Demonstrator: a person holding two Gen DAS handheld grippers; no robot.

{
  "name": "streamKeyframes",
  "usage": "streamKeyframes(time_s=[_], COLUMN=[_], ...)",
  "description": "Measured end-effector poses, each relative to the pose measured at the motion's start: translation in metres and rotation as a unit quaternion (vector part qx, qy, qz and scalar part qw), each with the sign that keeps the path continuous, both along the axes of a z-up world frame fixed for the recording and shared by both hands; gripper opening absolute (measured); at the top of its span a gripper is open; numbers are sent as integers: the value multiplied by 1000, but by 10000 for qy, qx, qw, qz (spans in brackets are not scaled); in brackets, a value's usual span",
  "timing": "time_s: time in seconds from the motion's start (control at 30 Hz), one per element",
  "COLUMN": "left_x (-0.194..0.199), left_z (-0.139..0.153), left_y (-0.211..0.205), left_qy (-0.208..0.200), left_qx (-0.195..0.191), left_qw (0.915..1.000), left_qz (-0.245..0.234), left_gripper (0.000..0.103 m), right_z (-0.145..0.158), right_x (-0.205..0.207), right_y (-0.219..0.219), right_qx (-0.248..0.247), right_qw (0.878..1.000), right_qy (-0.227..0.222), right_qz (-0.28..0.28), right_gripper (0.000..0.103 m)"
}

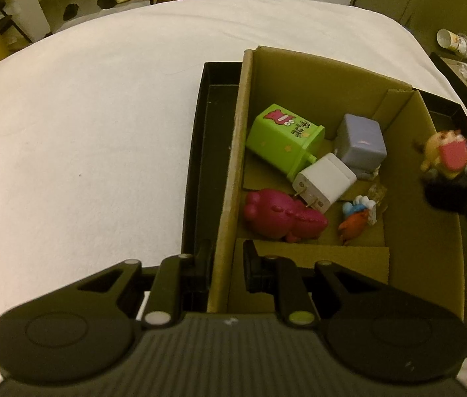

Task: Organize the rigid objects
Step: 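Lower the figurine into the box and open the right gripper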

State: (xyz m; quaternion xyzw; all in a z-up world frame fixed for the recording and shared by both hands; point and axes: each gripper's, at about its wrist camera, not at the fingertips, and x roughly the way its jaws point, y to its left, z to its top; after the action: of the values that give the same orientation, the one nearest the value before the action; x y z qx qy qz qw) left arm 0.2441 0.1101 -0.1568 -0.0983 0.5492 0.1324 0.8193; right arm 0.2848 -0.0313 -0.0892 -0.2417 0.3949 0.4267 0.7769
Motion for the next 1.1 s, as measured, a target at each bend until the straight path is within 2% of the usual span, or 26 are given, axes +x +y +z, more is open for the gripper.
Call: streamKeyframes(time_s=[0.17, 0.47, 0.77, 0.97, 1.1], left_x=[-2, -5, -9, -8, -9], left_z=[1, 7, 7, 7, 8], left_y=[3, 9, 14, 15, 16], left_qy=[-32, -115, -157, -205, -230], left_qx=[-54, -182, -262, -345, -367], left_qw=[10000, 9997, 9995, 9992, 9991], left_qz=[-32, -64, -42, -52, -36], left_gripper=[15, 15, 15, 15, 15], right_z=[-8, -26, -40, -49, -54], right_x=[-9, -18, -17, -6, -9], right_y=[15, 39, 55, 59, 63], right_qx=[-272, -632, -905, -991, -1056], right_qw=[9986, 9940, 9892, 9839, 9841], right_qy=[72, 483, 900, 1401, 1377], right_qz=[438, 752, 726, 495, 367], right_gripper=[42, 42, 42, 42, 42])
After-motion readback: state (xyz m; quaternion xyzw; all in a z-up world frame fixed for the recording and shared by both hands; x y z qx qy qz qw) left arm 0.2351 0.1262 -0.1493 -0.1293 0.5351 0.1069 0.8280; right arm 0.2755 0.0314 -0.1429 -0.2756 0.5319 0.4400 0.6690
